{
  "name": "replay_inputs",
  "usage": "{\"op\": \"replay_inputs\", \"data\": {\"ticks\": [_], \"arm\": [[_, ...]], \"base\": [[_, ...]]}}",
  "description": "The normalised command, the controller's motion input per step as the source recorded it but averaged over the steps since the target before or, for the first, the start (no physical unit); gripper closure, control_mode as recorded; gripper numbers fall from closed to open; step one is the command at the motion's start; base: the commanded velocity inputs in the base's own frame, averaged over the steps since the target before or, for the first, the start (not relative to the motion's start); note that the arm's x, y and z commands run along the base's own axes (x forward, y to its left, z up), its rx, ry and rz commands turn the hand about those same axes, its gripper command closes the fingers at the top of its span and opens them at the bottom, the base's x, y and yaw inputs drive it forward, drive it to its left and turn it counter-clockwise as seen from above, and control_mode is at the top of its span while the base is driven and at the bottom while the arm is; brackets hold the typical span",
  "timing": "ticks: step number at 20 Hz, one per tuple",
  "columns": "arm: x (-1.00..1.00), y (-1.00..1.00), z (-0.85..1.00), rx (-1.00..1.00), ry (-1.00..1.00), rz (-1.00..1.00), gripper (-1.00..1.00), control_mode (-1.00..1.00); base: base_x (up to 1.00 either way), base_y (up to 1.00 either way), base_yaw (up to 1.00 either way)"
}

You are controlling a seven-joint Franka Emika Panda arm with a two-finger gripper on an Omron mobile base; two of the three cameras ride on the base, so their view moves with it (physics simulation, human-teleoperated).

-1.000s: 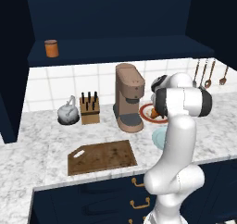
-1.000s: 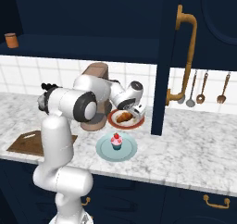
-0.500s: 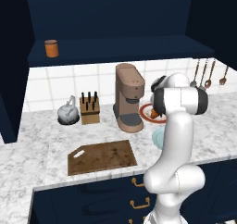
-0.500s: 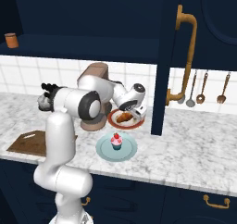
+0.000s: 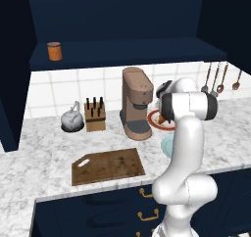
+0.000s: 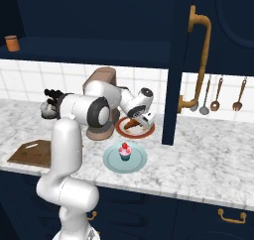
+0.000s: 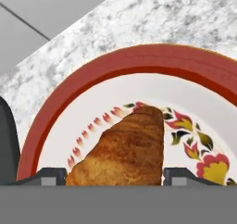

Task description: From the different types of pastries on the counter, select a croissant and place it on the cutting board. Then retrieve a jar of jam from the cabinet and place it alongside the croissant on the cutting board.

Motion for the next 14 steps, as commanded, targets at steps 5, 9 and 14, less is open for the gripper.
{"op": "replay_inputs", "data": {"ticks": [5,9,14], "arm": [[0.36,0.03,-0.07,0.03,0.16,-0.03,1.0,-1.0],[0.1,-0.1,0.6,0.08,0.12,-0.14,1.0,-1.0],[-0.55,-0.07,0.46,0.07,0.0,-0.15,1.0,-1.0]], "base": [[0.0,0.0,0.0],[0.0,0.0,0.0],[0.0,0.0,0.0]]}}
